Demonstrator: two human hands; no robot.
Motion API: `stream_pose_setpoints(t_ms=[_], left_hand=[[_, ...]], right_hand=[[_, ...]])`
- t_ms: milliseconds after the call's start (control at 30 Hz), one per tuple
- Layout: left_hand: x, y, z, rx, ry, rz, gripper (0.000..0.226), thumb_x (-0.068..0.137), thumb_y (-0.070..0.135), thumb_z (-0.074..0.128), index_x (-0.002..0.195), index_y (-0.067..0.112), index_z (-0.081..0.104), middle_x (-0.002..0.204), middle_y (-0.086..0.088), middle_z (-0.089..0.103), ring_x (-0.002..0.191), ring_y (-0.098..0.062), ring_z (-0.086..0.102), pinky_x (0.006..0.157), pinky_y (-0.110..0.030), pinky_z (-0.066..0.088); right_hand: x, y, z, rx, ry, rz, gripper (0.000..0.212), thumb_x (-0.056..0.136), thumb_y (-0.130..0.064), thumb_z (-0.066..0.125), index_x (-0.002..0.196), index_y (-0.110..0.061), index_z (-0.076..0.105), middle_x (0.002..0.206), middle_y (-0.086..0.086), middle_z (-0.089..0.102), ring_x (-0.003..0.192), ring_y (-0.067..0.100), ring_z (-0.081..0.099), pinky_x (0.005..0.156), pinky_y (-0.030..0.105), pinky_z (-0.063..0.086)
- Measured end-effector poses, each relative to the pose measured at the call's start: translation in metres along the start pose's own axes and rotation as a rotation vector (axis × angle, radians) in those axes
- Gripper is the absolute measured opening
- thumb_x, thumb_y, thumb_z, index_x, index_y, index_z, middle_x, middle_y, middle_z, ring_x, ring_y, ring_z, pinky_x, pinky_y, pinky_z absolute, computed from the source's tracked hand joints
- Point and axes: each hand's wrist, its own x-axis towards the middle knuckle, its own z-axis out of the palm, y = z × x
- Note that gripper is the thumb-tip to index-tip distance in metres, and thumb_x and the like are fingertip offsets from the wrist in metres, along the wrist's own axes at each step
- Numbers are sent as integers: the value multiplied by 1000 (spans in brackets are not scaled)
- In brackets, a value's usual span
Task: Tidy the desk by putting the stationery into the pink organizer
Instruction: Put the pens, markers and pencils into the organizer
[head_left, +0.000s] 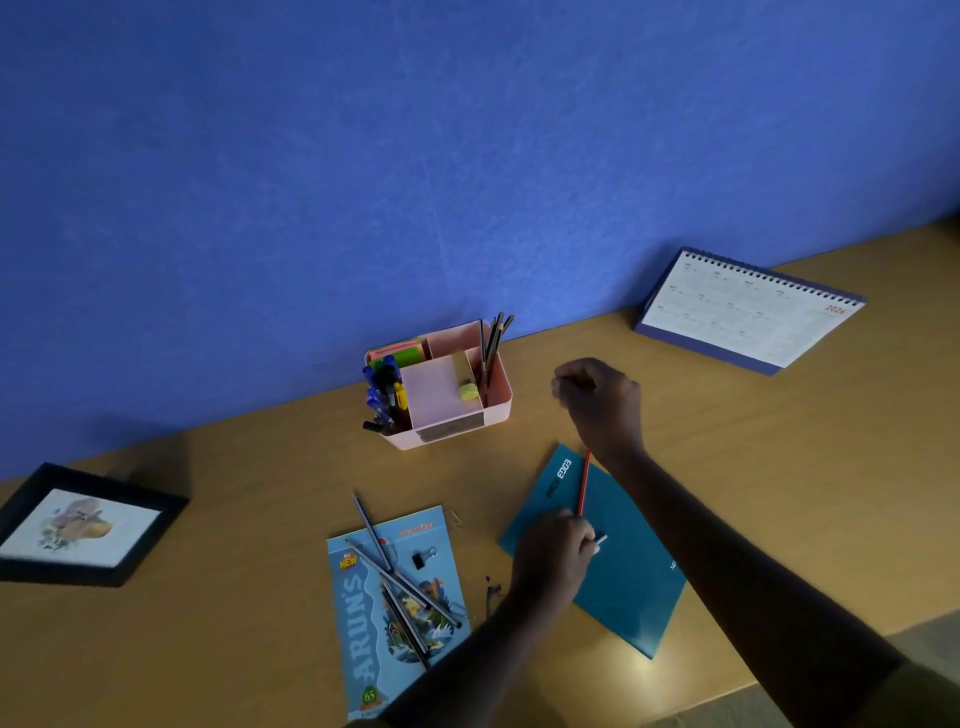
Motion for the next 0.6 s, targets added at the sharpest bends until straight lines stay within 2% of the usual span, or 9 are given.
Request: stream_pose_setpoints(t_ms=[100, 233, 300, 400, 600], left_hand=[[7, 7, 6, 23, -34, 0, 25, 103, 30, 69, 120, 13, 74, 118, -3, 72, 109, -20, 66, 84, -32, 51], [17, 20, 8, 93, -93, 7, 27, 104, 26, 67, 122, 6, 71, 122, -10, 70, 113, -27, 66, 91, -39, 54], [19, 23, 10, 129, -137, 6, 22, 106, 22, 64, 113, 3, 71, 117, -13, 69, 109, -30, 66, 87, -43, 53], [19, 28, 10, 186, -135, 1, 19, 108, 19, 59, 100, 4, 68, 106, -12, 68, 98, -30, 67, 76, -42, 52], [19, 30, 10, 155, -41, 2, 20, 108, 21, 57, 98, 8, 69, 99, -10, 69, 96, -27, 70, 77, -41, 58]], right_hand=[[-20, 19, -11, 25, 6, 102, 11, 89, -9, 76, 93, -19, 79, 80, -7, 77, 75, 10, 75, 76, 45, 64], [-50, 40, -30, 3, 12, 153, 13, 89, -9, 78, 93, -22, 79, 81, -10, 78, 76, 4, 74, 76, 41, 64], [-63, 51, -38, 0, 22, 175, 13, 89, -12, 80, 93, -24, 80, 83, -11, 79, 79, 5, 75, 76, 43, 65], [-79, 65, -51, -39, 34, 187, 12, 90, -13, 81, 95, -25, 80, 85, -14, 78, 81, 6, 75, 75, 43, 65], [-93, 81, -71, -64, 53, 208, 13, 93, -13, 79, 100, -25, 80, 85, -11, 78, 77, 9, 76, 70, 47, 66]])
